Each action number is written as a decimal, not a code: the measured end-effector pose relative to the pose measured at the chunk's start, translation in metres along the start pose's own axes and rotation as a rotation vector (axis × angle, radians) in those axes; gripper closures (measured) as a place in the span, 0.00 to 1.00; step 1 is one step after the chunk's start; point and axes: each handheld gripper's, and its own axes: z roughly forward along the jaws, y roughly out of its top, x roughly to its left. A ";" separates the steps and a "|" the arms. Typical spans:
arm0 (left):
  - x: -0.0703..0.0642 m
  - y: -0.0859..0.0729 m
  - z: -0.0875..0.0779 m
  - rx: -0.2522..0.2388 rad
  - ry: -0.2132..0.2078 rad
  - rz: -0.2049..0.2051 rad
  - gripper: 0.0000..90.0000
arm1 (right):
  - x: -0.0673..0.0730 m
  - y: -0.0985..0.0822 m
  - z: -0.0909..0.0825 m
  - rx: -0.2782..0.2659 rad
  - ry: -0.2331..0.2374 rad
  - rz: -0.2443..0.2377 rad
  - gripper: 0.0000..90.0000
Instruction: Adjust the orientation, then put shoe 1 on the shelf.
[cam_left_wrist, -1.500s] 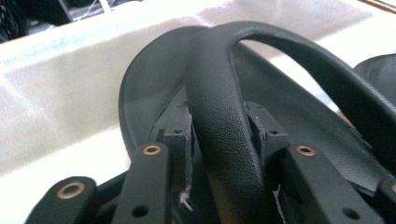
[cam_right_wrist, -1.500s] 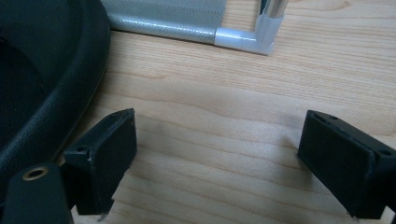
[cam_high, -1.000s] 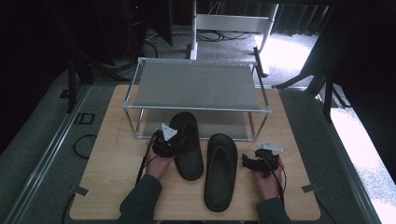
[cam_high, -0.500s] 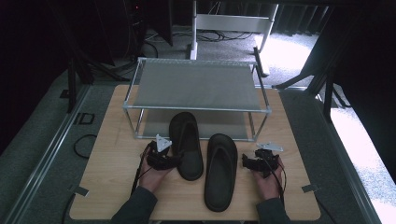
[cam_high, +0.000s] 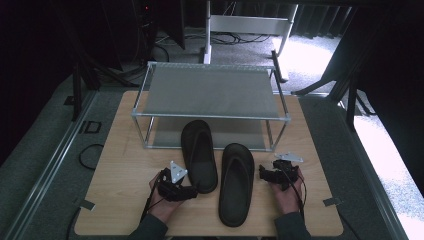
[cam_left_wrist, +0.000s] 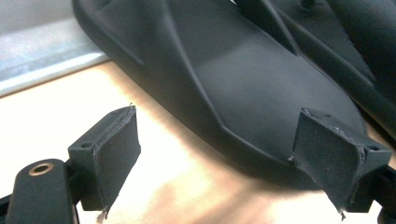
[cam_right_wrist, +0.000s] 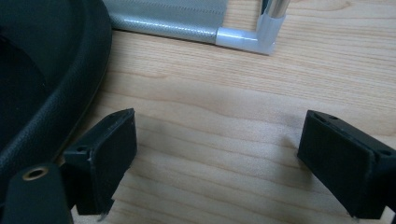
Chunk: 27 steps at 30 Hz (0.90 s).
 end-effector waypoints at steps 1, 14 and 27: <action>-0.002 -0.001 -0.001 0.001 -0.001 0.008 0.17 | 0.000 0.000 0.000 0.000 0.000 0.000 0.13; -0.016 -0.012 -0.006 -0.009 0.026 0.026 0.11 | 0.000 0.000 0.000 0.000 0.001 -0.002 0.13; -0.030 -0.013 0.005 0.027 0.008 0.082 0.10 | 0.000 0.000 0.000 0.000 0.002 -0.004 0.13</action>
